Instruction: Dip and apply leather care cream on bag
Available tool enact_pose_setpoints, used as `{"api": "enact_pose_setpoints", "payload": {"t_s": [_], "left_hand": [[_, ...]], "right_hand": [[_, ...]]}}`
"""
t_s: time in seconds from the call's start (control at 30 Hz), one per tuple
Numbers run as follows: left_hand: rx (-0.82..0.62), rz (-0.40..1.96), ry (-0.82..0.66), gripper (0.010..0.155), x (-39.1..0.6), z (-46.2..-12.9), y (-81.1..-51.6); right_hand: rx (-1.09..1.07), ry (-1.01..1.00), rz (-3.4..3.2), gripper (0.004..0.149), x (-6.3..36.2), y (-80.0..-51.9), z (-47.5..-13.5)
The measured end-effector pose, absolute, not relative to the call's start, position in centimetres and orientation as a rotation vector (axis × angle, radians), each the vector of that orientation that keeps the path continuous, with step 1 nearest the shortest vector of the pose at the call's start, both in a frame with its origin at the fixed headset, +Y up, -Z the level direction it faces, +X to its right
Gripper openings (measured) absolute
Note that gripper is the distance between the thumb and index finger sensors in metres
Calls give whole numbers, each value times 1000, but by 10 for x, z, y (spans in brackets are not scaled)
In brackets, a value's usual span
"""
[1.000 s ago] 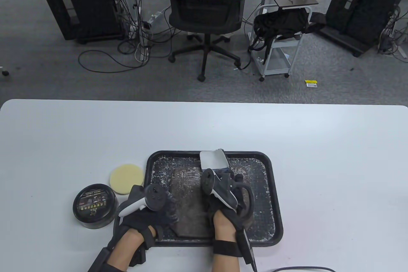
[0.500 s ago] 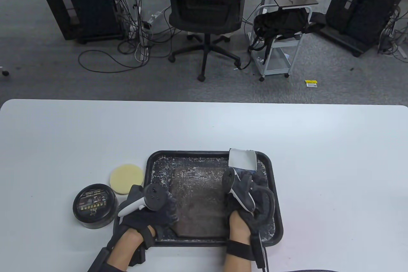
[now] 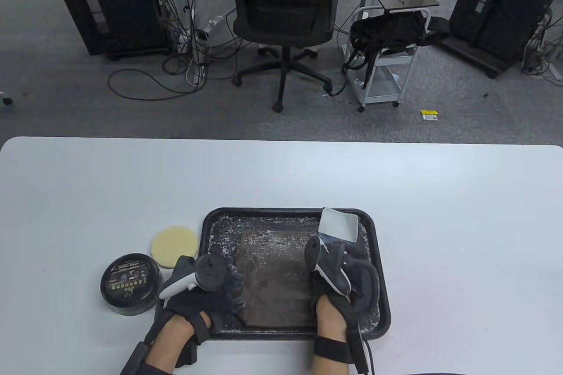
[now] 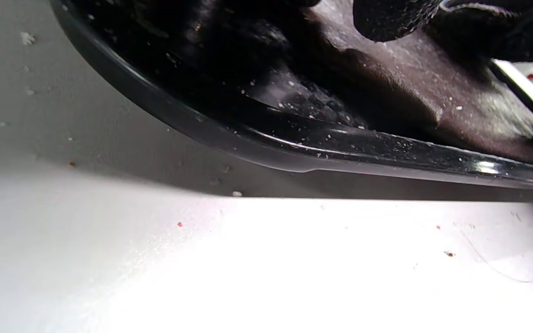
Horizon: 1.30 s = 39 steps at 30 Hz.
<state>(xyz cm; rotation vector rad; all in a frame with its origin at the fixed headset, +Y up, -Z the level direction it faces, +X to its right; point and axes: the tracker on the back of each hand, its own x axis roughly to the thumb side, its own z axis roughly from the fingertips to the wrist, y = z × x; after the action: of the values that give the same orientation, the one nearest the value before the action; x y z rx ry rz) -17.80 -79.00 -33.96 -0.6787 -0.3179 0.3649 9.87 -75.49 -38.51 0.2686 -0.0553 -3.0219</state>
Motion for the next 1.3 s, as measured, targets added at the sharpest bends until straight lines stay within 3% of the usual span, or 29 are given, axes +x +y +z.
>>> {"api": "enact_pose_setpoints", "payload": {"t_s": [0.73, 1.07, 1.3], "left_hand": [[-692, 364, -314, 65, -180, -338, -791], [-695, 358, -314, 65, -179, -338, -790], [-694, 358, -313, 63, -180, -337, -790]], "right_hand": [[-197, -87, -2929, 57, -14, -766, -370], [-393, -72, -2997, 57, -48, -767, -366], [-518, -72, -3081, 56, -39, -760, -361]]}}
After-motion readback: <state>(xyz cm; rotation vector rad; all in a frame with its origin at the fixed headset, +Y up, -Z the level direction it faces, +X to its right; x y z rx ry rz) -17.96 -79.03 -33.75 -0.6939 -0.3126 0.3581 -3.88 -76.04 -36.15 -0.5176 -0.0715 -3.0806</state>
